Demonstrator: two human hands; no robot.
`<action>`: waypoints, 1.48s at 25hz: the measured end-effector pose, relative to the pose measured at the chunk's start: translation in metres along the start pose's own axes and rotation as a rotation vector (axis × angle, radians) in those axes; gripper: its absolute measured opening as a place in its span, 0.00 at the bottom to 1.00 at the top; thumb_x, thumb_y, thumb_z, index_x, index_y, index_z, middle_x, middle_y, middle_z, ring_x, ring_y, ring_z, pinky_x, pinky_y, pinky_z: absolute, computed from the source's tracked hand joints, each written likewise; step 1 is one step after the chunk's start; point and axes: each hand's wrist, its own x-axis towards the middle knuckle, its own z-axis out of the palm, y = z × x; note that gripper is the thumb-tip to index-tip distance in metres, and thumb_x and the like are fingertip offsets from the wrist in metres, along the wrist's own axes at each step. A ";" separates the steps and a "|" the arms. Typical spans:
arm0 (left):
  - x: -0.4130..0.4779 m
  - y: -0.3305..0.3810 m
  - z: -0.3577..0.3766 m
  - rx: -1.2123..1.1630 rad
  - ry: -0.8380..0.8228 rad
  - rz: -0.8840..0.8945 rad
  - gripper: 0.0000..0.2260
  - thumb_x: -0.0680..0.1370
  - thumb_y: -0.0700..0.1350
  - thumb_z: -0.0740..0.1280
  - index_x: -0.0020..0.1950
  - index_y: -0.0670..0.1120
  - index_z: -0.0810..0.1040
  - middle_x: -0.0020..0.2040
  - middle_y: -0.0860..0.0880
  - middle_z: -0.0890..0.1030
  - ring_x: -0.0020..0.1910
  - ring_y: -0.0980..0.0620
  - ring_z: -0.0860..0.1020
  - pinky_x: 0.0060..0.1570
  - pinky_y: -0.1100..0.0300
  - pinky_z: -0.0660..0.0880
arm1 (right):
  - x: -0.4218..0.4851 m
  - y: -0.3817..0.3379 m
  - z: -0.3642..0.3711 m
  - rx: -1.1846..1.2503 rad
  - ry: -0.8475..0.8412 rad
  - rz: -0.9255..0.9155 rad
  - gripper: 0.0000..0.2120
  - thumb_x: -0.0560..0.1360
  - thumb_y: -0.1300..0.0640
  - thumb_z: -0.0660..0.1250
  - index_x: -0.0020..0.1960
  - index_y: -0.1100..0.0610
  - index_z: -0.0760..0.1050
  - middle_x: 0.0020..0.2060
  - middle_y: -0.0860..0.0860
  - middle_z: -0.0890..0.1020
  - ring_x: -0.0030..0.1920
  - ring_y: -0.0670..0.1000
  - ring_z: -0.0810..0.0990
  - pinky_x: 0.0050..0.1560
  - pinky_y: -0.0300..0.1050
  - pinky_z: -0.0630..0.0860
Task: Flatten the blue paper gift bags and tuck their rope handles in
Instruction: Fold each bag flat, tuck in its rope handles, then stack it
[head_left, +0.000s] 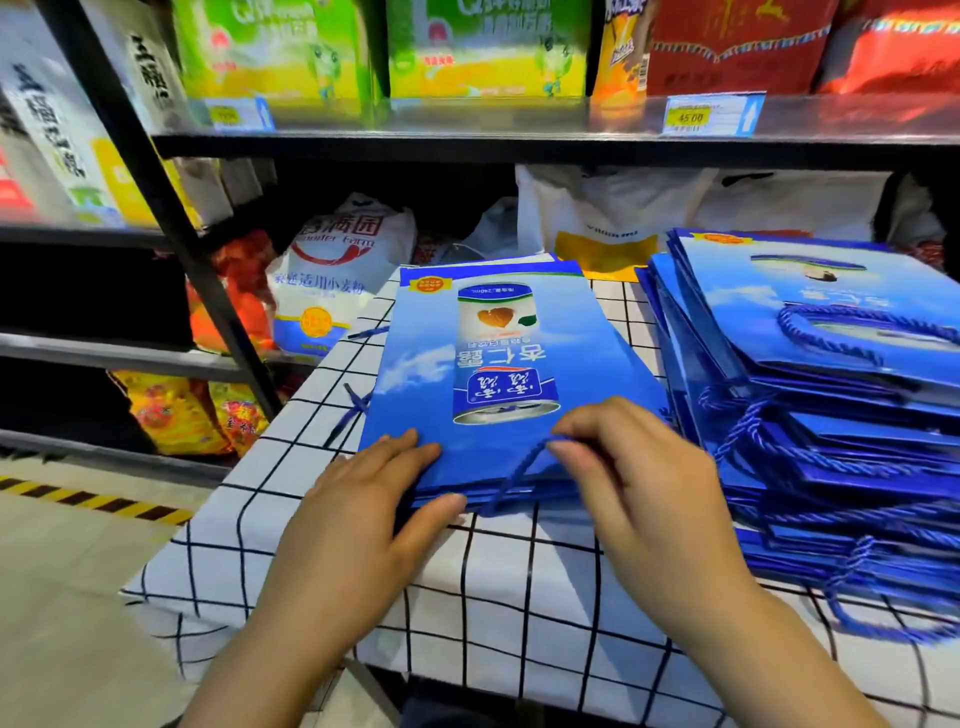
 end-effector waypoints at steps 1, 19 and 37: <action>-0.003 0.000 -0.004 -0.024 -0.003 -0.004 0.44 0.59 0.78 0.40 0.67 0.60 0.69 0.70 0.61 0.66 0.69 0.62 0.62 0.67 0.63 0.52 | 0.002 -0.003 -0.004 0.124 0.025 0.034 0.05 0.74 0.49 0.58 0.43 0.46 0.71 0.34 0.40 0.75 0.36 0.42 0.73 0.35 0.37 0.70; 0.003 0.062 -0.040 -1.040 -0.035 -0.101 0.08 0.72 0.38 0.67 0.33 0.42 0.74 0.25 0.48 0.78 0.21 0.55 0.75 0.23 0.67 0.68 | -0.016 -0.025 -0.006 0.498 0.083 0.243 0.07 0.65 0.46 0.66 0.42 0.41 0.71 0.27 0.51 0.73 0.25 0.43 0.68 0.28 0.32 0.65; 0.021 0.064 -0.046 -0.910 0.190 -0.103 0.09 0.73 0.38 0.68 0.34 0.47 0.77 0.27 0.50 0.79 0.24 0.54 0.78 0.26 0.63 0.75 | 0.004 -0.069 0.008 1.095 -0.520 0.636 0.12 0.71 0.61 0.69 0.30 0.58 0.73 0.24 0.51 0.78 0.18 0.46 0.71 0.18 0.34 0.64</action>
